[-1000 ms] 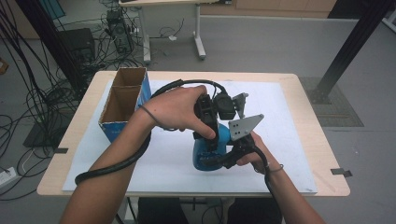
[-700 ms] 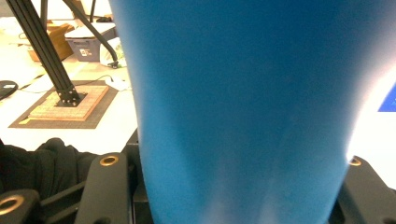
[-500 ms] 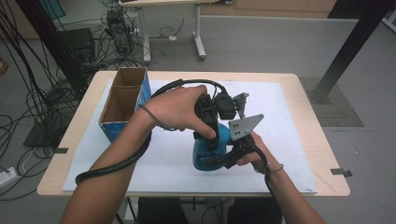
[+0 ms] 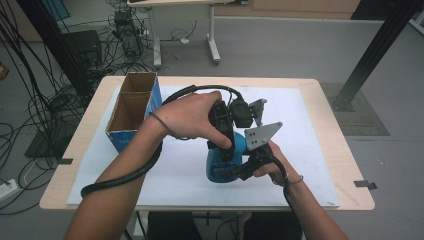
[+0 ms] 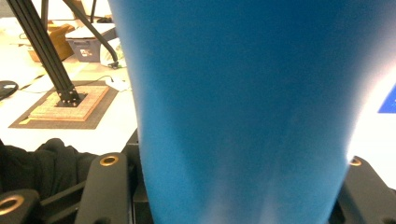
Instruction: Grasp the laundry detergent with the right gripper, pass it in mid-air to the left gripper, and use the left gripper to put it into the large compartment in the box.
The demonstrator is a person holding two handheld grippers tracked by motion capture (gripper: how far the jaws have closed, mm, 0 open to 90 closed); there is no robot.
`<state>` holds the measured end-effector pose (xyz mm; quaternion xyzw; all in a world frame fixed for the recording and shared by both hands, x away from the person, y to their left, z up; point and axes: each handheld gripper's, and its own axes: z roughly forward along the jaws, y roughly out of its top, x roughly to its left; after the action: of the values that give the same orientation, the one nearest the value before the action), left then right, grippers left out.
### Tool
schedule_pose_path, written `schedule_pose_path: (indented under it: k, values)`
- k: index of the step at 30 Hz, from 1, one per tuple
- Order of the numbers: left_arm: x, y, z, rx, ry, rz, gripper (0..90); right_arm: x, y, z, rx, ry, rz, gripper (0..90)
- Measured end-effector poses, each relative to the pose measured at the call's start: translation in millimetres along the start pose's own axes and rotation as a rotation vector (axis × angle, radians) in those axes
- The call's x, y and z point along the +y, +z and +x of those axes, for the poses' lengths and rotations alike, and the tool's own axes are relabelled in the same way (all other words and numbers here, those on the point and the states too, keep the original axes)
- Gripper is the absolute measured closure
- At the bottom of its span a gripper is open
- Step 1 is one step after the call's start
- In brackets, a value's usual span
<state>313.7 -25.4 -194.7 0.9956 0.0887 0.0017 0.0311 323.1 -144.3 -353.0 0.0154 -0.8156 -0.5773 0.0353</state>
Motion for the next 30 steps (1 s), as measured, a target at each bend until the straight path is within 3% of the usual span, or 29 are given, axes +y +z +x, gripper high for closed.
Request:
schedule_pose_path:
  k: [27,30]
  values:
    - [0.2,-1.3,-1.1,0.014,-0.009,0.005,37.2,-1.0,2.0,-0.9,-0.003,-0.007,-0.022,41.1]
    - [0.4,-1.1,-0.4,0.018,-0.014,0.009,37.2,-1.6,1.9,-1.0,-0.01,-0.001,-0.037,37.5]
